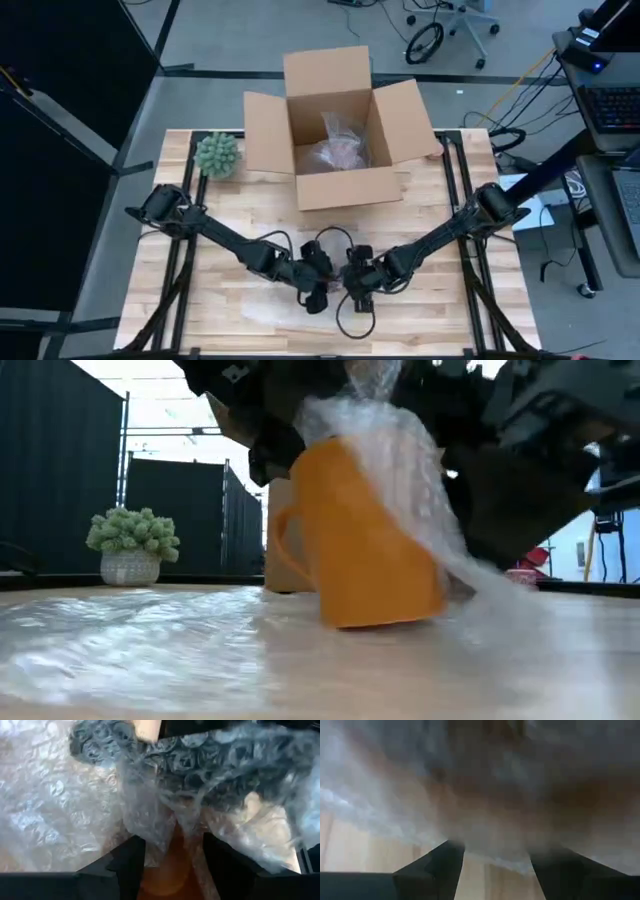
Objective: Wrap mug
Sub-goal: Wrap the orange mug with the left bubble wrap
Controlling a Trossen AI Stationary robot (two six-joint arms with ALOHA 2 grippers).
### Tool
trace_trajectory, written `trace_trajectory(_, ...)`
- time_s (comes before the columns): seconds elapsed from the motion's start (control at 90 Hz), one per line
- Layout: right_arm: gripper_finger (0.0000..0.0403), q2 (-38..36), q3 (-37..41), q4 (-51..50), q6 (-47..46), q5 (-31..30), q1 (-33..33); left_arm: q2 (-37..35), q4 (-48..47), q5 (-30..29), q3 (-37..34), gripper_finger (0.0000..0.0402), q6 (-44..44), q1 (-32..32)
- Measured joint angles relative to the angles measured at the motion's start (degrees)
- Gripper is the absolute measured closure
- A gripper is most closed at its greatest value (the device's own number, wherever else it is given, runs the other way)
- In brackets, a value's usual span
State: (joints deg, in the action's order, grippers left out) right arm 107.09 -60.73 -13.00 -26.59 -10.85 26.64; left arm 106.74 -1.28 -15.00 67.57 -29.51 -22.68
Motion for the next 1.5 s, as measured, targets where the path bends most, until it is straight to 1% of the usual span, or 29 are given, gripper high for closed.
trace_trajectory(0.089, 0.0198, 0.0, 2.0, 2.0, -1.0, 0.1, -0.3, 0.0, -0.9, 0.7, 0.0, 0.0212, 0.0, 0.3)
trace_trajectory(0.167, 0.0198, -0.2, 1.4, 0.2, -1.1, 0.8, -0.5, 0.2, -1.0, 1.6, 0.0, 0.0212, 0.0, 0.4)
trace_trajectory(0.267, 0.0198, -2.0, -2.1, -8.6, -0.4, 2.6, -0.5, 0.9, -0.5, 2.6, 0.2, 0.0212, -0.1, 0.6)
trace_trajectory(0.389, 0.0198, -6.4, -7.4, -20.7, -0.2, 3.1, -0.1, 1.2, 0.1, 2.5, 0.2, 0.0212, 0.0, 0.6)
trace_trajectory(0.511, 0.0198, -11.7, -10.7, -26.8, -1.4, 2.9, 0.3, 1.1, 0.5, 1.9, 0.1, 0.0212, 0.0, 0.6)
trace_trajectory(0.578, 0.0198, -14.7, -11.9, -27.3, -3.0, 0.1, 0.3, 1.1, 1.0, 1.9, 0.1, 0.0212, 0.3, 0.6)
trace_trajectory(0.7, 0.0198, -17.6, -12.3, -22.7, -5.0, -9.4, -1.1, 1.1, 1.3, 1.8, 0.0, 0.0212, 0.4, 0.6)
trace_trajectory(0.778, 0.0198, -16.7, -12.2, -20.4, -6.4, -10.0, -2.6, 1.1, 1.3, 1.7, 0.0, 0.0212, 0.4, 0.6)
trace_trajectory(0.978, 0.0198, -9.7, -12.2, -18.3, -8.7, -9.3, -3.9, 1.1, 1.2, 1.6, 0.0, 0.0212, 0.4, 0.3)
trace_trajectory(1.122, 0.0198, -5.1, -12.3, -17.9, -9.4, -5.8, -4.5, 1.1, 1.4, 1.5, 0.0, 0.0212, 1.3, -0.1)
trace_trajectory(1.256, 0.0198, -3.2, -12.6, -17.8, -10.5, -2.5, -5.0, 0.8, 0.9, 1.9, 0.1, 0.0212, 1.4, -0.3)
trace_trajectory(1.356, 0.0198, -2.7, -12.3, -18.6, -10.8, -2.3, -5.0, 0.5, -1.5, 2.9, 2.0, 0.0212, 1.6, -0.4)
trace_trajectory(1.5, 0.0198, -2.3, -12.2, -19.6, -9.6, -0.8, -5.3, -0.4, -10.2, 2.8, 7.2, 0.0212, 1.3, -1.0)
